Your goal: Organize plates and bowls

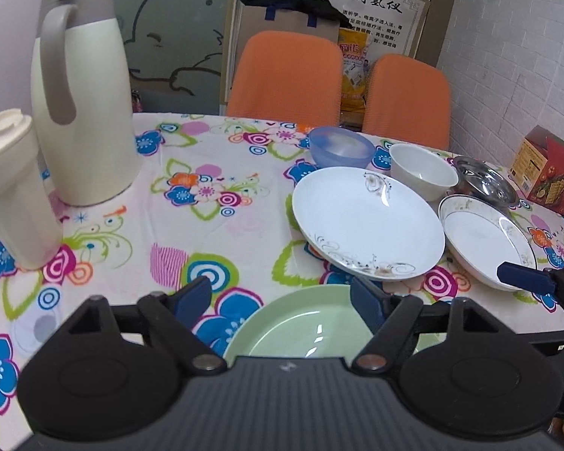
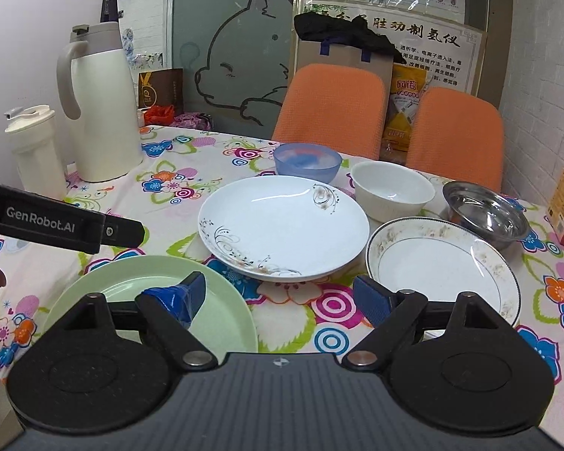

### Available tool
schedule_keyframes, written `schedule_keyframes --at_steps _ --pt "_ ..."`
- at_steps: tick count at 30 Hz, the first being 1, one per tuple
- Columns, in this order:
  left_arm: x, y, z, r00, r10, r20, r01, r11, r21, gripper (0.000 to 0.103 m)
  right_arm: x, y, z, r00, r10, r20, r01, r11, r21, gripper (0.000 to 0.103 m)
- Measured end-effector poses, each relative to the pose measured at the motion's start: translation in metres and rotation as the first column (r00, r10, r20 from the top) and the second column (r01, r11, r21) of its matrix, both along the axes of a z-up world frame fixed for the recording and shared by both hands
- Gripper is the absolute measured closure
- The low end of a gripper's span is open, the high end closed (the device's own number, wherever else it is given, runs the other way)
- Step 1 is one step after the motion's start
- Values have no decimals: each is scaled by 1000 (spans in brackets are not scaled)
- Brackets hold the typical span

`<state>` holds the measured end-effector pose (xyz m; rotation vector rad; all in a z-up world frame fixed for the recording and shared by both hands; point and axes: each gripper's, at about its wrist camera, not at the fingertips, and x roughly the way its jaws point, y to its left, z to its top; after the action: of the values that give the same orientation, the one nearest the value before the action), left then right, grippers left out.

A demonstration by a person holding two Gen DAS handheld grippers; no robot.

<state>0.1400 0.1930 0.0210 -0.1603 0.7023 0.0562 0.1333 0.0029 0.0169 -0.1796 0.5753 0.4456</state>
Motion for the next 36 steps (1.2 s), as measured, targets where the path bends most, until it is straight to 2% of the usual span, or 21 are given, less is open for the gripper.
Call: schedule_keyframes --at_steps 10,18,26,29,36 --pt "46 0 -5 1000 -2 -27 3 999 34 27 35 5 -5 1000 -10 -17 10 1000 -22 30" --pt "90 13 -20 998 7 -62 -6 1000 26 27 67 9 -23 996 -18 -89 16 1000 -23 30" --pt "126 21 -27 996 -5 -85 8 999 34 27 86 7 -32 988 -24 -153 29 999 31 30" --pt "138 22 -30 996 -17 -89 20 999 29 27 88 7 -32 988 -19 -154 25 999 42 28" --pt "150 23 -37 993 -29 -111 33 999 36 26 87 16 -33 991 -24 -129 23 1000 -14 28"
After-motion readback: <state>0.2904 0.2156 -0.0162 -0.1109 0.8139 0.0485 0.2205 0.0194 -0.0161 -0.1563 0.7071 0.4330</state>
